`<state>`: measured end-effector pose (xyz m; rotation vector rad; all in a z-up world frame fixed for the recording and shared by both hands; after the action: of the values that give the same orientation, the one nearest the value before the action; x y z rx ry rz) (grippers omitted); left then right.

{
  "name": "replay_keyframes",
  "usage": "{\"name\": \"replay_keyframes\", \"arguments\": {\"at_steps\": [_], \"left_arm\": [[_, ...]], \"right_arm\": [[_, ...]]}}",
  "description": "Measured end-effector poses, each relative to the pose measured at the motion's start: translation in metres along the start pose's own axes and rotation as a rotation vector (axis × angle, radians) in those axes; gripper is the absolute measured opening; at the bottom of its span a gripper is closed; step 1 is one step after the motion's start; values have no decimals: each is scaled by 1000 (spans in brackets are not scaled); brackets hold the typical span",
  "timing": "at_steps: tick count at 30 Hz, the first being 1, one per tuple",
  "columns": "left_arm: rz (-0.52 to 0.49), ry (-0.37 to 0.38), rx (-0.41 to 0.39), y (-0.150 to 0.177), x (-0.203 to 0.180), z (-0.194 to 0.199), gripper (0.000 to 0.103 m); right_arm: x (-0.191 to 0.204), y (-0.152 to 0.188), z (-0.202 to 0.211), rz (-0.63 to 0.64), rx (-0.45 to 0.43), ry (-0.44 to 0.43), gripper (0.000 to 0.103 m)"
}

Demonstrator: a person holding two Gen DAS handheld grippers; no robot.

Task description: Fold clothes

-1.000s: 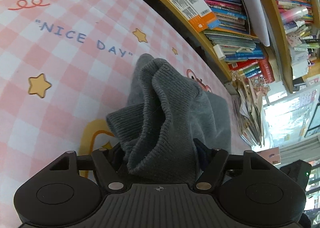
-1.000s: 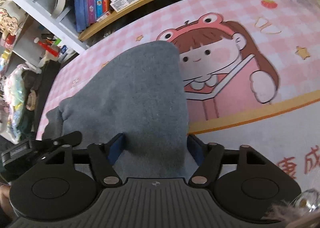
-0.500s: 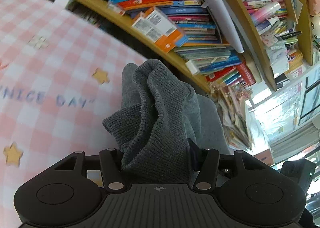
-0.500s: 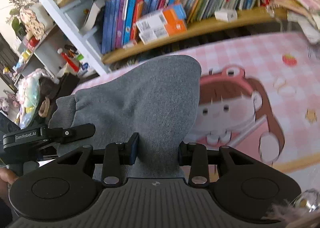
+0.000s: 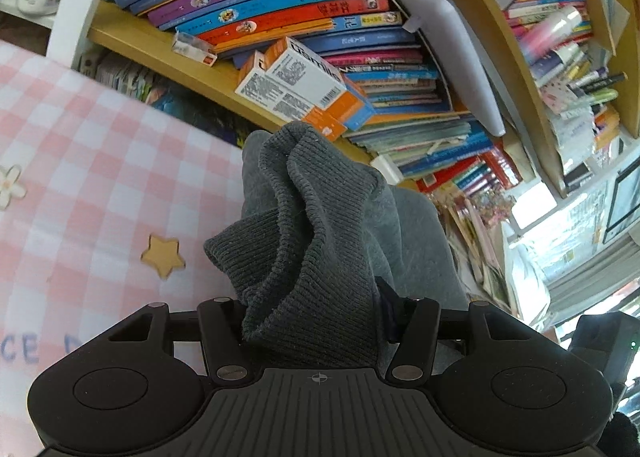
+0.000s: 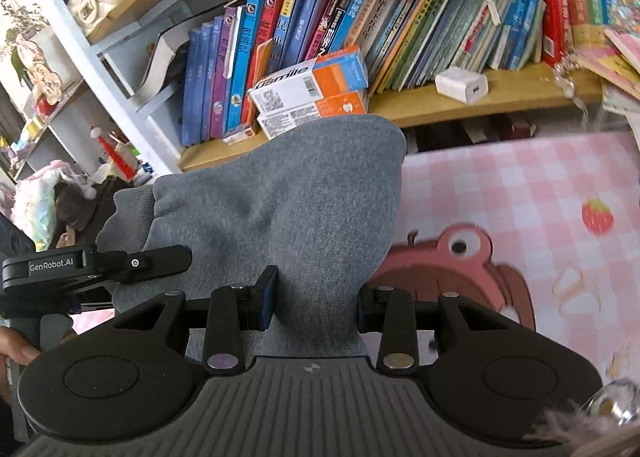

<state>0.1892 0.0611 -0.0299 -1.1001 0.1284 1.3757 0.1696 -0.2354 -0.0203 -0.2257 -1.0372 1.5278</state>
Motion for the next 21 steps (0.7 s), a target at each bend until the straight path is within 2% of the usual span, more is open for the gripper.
{"name": "replay_keyframes", "arguments": {"at_steps": [12,21], "left_arm": [[2,-15,4,-29,15,-43,55],[18,-41,37,-30,31,-66,56]], "right_arm": [[-17,-26,-48,11,17,17,33],[-32,-23,-72,-11,49,31,34]]}}
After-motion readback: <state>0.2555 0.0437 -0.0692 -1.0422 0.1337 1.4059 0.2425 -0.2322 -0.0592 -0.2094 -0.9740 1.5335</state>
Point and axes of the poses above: each gripper's, at about its wrist camera, not at the fingertips, and z roughly against the way its jaws point, x to its left, y to its underside, the point moved 3 cm from there along -z, roughly the way its jaws point, and after that the axes turned 4 degrees about -x, right-handed, at the moved point
